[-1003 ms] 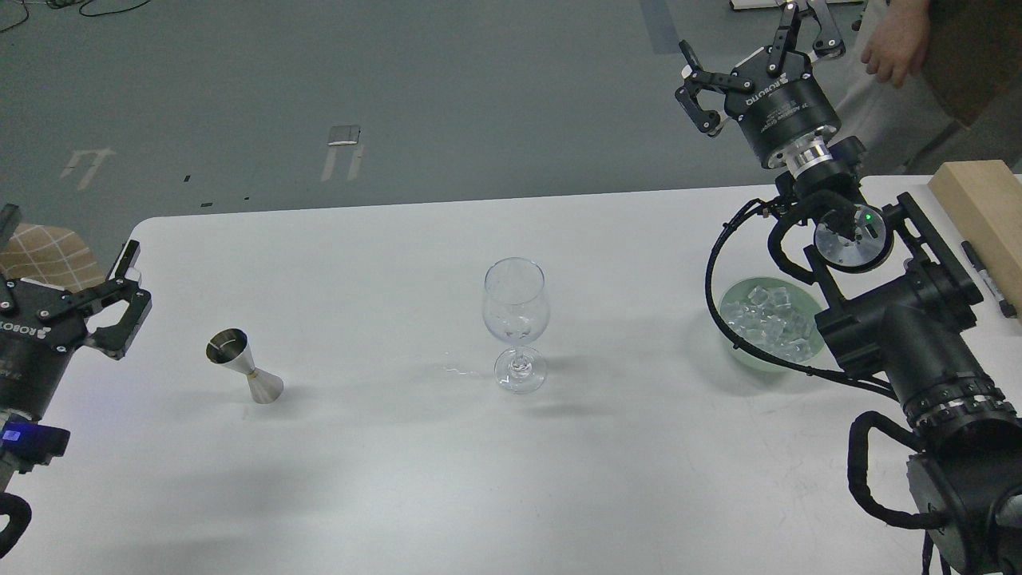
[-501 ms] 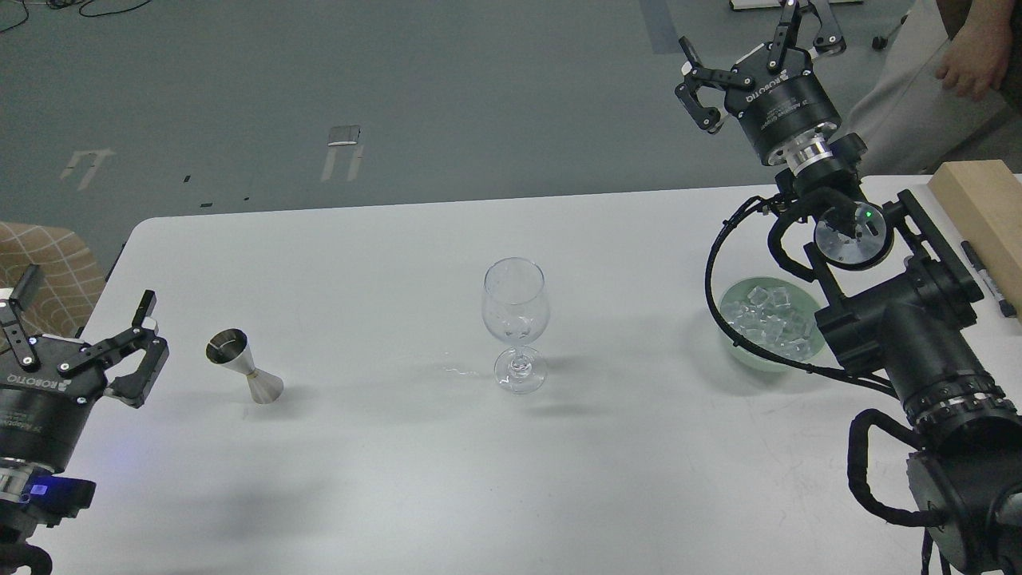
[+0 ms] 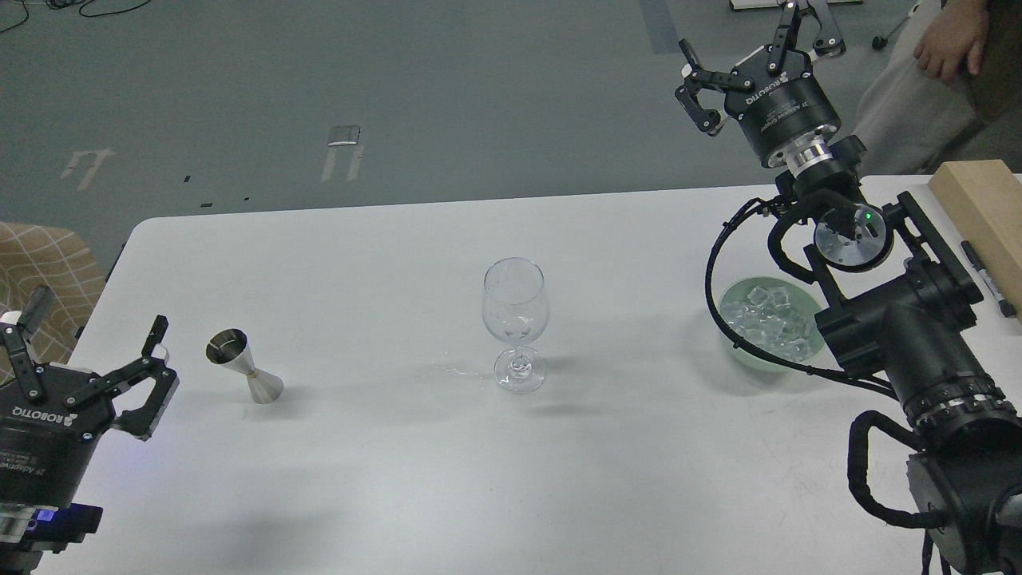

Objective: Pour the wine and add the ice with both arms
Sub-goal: 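Lower the left gripper toward the silver jigger, then position the open left gripper around the jigger's base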

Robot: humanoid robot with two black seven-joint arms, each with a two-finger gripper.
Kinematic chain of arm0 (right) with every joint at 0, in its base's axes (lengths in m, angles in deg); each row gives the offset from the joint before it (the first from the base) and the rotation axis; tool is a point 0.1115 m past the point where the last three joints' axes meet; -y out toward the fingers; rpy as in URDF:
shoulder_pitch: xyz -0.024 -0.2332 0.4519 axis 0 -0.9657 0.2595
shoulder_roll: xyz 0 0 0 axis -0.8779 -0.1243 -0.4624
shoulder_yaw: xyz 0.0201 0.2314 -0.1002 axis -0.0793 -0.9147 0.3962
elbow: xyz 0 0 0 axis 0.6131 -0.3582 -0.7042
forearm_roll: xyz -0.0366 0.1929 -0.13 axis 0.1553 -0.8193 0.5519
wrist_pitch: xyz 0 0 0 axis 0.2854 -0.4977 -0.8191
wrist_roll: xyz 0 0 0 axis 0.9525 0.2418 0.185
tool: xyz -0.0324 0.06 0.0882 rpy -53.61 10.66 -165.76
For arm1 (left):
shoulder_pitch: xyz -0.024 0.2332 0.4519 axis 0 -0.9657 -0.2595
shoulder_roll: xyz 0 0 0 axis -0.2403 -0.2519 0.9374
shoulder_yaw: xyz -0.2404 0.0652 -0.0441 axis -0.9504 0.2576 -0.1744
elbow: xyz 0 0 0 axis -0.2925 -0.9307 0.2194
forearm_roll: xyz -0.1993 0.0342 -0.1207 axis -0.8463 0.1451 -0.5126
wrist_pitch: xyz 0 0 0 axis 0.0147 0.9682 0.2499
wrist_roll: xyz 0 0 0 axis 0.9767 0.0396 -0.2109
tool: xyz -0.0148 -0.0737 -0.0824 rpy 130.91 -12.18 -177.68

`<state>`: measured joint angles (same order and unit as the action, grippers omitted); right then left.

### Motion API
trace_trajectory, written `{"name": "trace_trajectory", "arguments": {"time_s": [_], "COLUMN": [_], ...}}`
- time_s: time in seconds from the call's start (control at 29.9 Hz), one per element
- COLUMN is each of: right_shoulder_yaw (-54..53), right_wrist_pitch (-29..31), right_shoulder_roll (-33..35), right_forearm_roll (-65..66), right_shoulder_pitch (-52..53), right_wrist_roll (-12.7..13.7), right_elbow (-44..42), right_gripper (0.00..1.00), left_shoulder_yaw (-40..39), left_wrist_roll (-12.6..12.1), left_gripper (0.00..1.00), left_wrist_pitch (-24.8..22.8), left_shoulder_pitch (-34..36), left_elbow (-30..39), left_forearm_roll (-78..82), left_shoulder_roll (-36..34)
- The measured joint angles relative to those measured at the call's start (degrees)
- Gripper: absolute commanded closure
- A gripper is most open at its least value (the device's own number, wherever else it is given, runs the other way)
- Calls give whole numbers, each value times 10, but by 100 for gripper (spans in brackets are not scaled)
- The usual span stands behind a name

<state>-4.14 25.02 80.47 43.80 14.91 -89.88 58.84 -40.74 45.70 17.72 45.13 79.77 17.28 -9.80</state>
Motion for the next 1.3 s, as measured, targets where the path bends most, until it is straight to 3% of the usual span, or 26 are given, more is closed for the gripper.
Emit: {"name": "trace_trajectory", "arguments": {"time_s": [0.13, 0.4, 1.3], "right_shoulder_yaw": [0, 0, 0], "right_wrist_pitch": [0, 0, 0], "right_shoulder_roll": [0, 0, 0], "right_forearm_roll": [0, 0, 0], "right_shoulder_pitch": [0, 0, -1], "right_wrist_roll": [0, 0, 0], "right_elbow": [0, 0, 0], "right_gripper": [0, 0, 0], "left_shoulder_yaw": [10, 47, 85], "left_wrist_roll": [-3, -35, -35], "left_gripper": [2, 2, 2], "left_wrist_pitch": [-2, -3, 49], "left_shoulder_pitch": [-13, -20, -33], "left_elbow": [0, 0, -21], "left_forearm_roll": [-1, -1, 1], "left_shoulder_roll": [13, 65, 112]}}
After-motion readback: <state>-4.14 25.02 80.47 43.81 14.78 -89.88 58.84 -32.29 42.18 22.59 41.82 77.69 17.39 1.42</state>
